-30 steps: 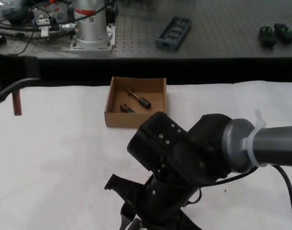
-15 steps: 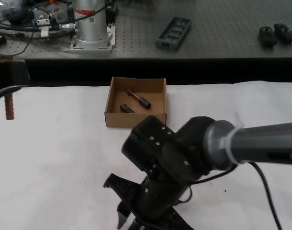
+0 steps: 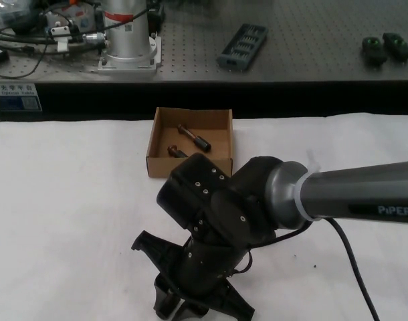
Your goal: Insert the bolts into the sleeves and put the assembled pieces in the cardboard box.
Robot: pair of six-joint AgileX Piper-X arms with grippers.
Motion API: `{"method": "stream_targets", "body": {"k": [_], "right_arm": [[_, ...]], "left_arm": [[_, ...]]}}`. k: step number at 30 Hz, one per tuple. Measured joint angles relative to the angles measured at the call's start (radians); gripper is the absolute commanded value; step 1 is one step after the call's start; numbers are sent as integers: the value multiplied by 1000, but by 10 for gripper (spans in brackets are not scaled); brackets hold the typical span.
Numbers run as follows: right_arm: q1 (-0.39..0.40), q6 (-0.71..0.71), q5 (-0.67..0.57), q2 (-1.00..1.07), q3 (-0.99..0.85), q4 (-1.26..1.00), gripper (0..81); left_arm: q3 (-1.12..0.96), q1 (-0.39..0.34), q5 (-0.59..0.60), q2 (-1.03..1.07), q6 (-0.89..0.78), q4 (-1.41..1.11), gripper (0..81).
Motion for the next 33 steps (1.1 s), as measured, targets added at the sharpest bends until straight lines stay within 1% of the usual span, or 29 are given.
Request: {"method": "stream_targets", "body": {"k": [11, 13, 16, 21, 24, 25, 27, 29, 33], "right_arm": [[0, 1, -1, 25, -6, -5, 226], [0, 6, -1, 28, -9, -5, 215], [0, 7, -1, 27, -9, 0, 163], [-4, -8, -1, 27, -12, 3, 36], [-9, -25, -8, 27, -12, 7, 1], [-9, -56, -12, 27, -12, 11, 1], [-9, -72, -14, 27, -12, 16, 1], [-14, -131, -15, 27, -16, 45, 1], [-24, -366, -23, 27, -24, 117, 1]], "left_arm": [[0, 0, 0, -21, 17, 53, 6], [0, 0, 0, -28, 17, 58, 6], [0, 0, 0, -38, 18, 77, 6], [0, 0, 0, -43, 24, 89, 6], [0, 0, 0, -43, 24, 92, 6], [0, 0, 0, -43, 24, 94, 6], [0, 0, 0, -43, 24, 96, 6], [0, 0, 0, -43, 24, 96, 6], [0, 0, 0, -43, 24, 96, 6]]}}
